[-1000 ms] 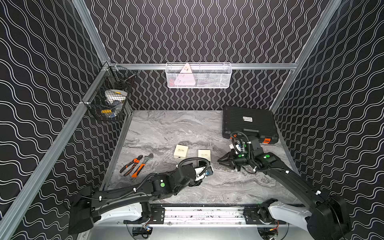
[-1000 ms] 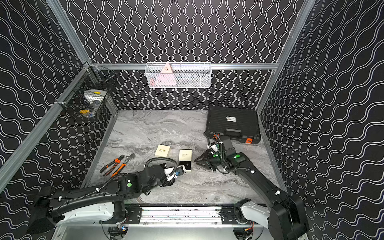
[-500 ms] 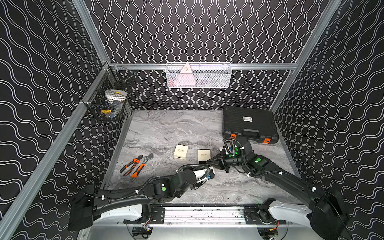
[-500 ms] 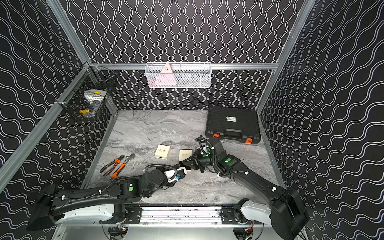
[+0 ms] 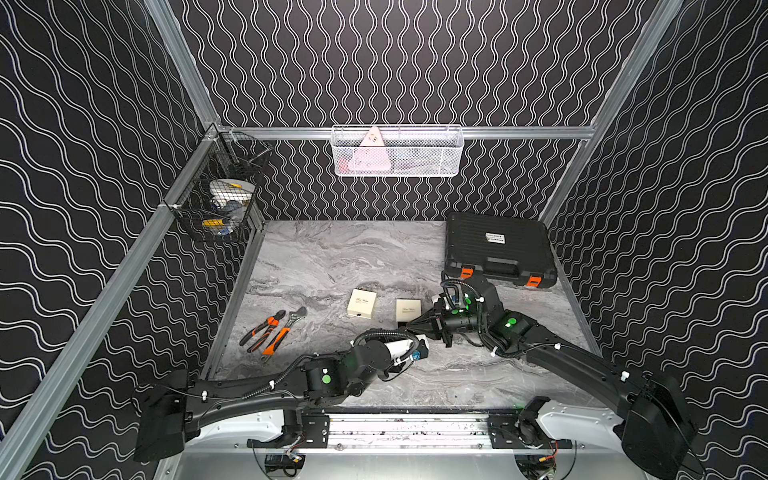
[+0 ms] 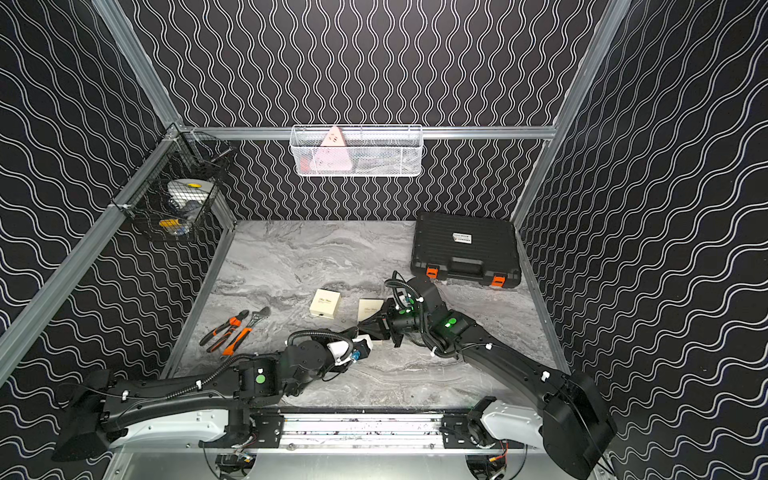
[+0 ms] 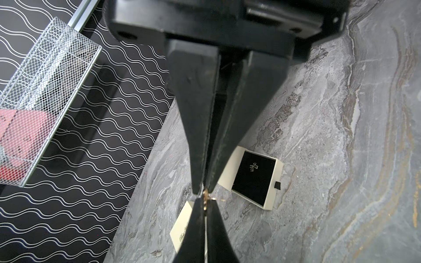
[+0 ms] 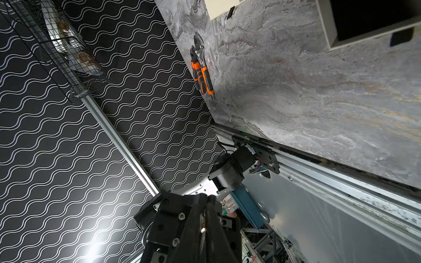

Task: Place the earrings into the drawer-style jewelry box
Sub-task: Pick up the earring from the center of the board.

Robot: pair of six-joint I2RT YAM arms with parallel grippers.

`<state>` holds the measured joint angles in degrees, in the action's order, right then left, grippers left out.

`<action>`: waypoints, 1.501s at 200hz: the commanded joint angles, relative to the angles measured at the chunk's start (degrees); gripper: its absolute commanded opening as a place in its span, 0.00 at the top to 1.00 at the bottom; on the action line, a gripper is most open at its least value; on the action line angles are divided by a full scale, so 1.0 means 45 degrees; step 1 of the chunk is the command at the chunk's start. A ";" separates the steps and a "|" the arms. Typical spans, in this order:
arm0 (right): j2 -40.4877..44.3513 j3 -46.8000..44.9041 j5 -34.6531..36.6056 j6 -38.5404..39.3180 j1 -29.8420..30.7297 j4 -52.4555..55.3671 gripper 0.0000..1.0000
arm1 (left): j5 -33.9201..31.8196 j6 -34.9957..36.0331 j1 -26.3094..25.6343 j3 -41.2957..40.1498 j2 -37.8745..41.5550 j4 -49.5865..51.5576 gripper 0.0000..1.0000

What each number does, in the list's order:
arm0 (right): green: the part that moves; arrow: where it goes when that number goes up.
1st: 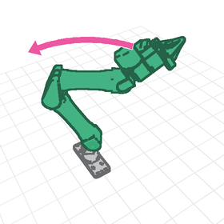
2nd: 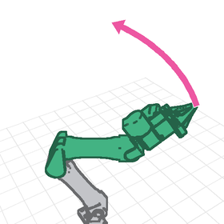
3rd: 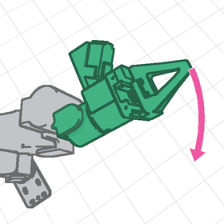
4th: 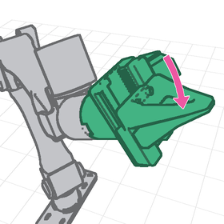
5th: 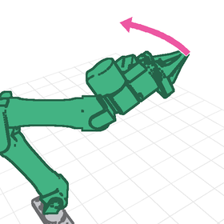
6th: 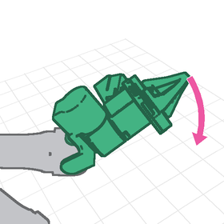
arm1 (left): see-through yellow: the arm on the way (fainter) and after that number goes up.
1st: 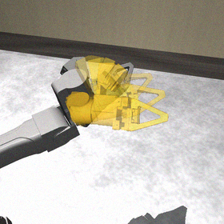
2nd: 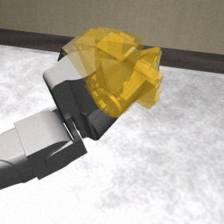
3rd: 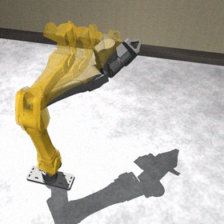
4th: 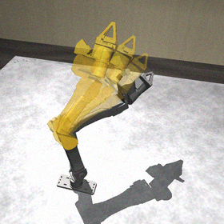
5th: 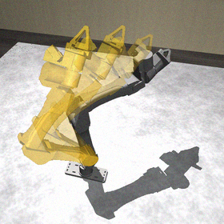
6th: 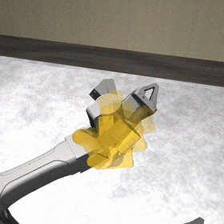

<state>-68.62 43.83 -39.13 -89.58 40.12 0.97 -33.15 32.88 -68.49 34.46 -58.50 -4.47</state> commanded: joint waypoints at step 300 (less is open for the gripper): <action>-0.0574 -0.0238 -0.0017 0.0903 -0.1322 -0.0674 1.00 | -0.0527 -0.0477 -0.0142 0.0150 0.0654 0.1307 0.28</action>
<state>-70.26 42.70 -38.48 -88.38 35.79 -1.98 -36.14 33.32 -69.01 34.59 -57.39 -0.75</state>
